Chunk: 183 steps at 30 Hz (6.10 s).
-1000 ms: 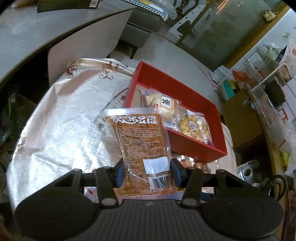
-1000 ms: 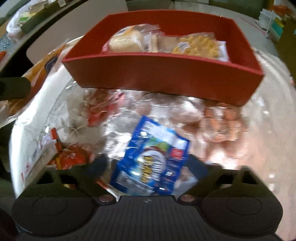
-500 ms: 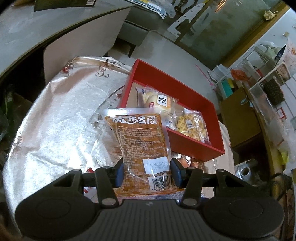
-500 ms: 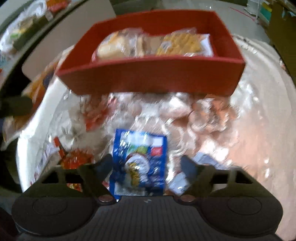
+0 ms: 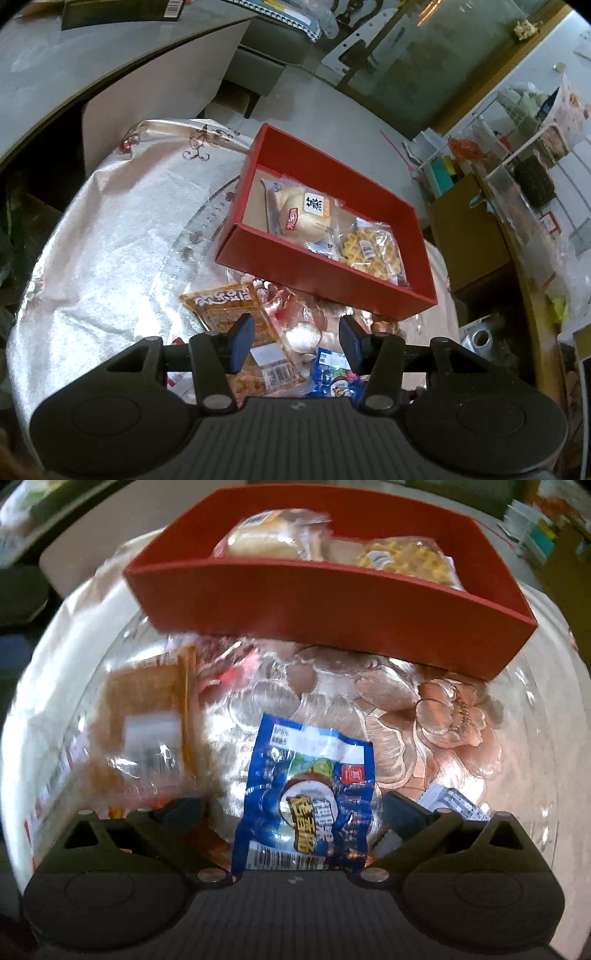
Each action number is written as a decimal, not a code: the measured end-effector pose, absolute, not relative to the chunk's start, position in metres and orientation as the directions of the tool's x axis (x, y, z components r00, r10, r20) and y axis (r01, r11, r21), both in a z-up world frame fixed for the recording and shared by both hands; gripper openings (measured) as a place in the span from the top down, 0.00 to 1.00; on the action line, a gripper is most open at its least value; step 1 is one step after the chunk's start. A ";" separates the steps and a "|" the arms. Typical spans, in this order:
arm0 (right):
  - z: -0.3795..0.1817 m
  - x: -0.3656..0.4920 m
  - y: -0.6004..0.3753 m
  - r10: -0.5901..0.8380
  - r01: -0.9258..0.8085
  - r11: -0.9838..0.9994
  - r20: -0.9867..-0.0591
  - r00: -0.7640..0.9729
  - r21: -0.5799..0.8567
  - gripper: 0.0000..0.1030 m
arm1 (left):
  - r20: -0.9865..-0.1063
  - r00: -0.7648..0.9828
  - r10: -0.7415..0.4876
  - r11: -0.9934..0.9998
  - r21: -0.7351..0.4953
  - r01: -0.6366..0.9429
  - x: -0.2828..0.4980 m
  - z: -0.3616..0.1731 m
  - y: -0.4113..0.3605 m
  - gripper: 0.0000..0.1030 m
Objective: Organize snacks
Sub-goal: 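Grasp the blue sausage packet with the right tool and lift it, then lower the brown packet and blue packet into the red box with both tools, then open both tools and withdraw them from the red box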
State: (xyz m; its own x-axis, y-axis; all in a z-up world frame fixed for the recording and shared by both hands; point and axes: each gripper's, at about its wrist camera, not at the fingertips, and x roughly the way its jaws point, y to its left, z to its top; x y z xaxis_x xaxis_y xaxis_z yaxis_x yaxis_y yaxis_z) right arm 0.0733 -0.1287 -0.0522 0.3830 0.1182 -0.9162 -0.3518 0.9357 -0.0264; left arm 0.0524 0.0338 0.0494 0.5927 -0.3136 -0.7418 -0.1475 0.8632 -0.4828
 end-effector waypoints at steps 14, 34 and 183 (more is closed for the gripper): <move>-0.024 0.076 -0.169 0.185 -0.358 0.933 -0.904 0.386 0.038 0.26 | -0.851 0.458 -0.257 0.880 -0.403 -0.253 0.065 0.011 0.023 0.39; 0.017 0.085 -0.208 0.306 -0.336 0.929 -0.830 0.466 0.154 0.26 | -0.900 0.435 0.023 0.961 -0.100 -0.257 0.073 0.013 -0.046 0.57; 0.027 0.050 -0.241 0.269 -0.355 0.928 -0.866 0.421 0.116 0.13 | -0.824 0.565 0.028 1.000 0.020 -0.020 0.016 0.035 -0.020 0.32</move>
State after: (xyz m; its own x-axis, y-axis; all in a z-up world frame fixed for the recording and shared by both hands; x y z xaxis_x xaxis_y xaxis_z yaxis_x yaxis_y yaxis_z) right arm 0.0502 -0.2414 0.0269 0.4213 0.2690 -0.8661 -0.3547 0.9278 0.1156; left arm 0.0157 -0.0204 0.0349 0.5653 0.0278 -0.8244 -0.0196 0.9996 0.0203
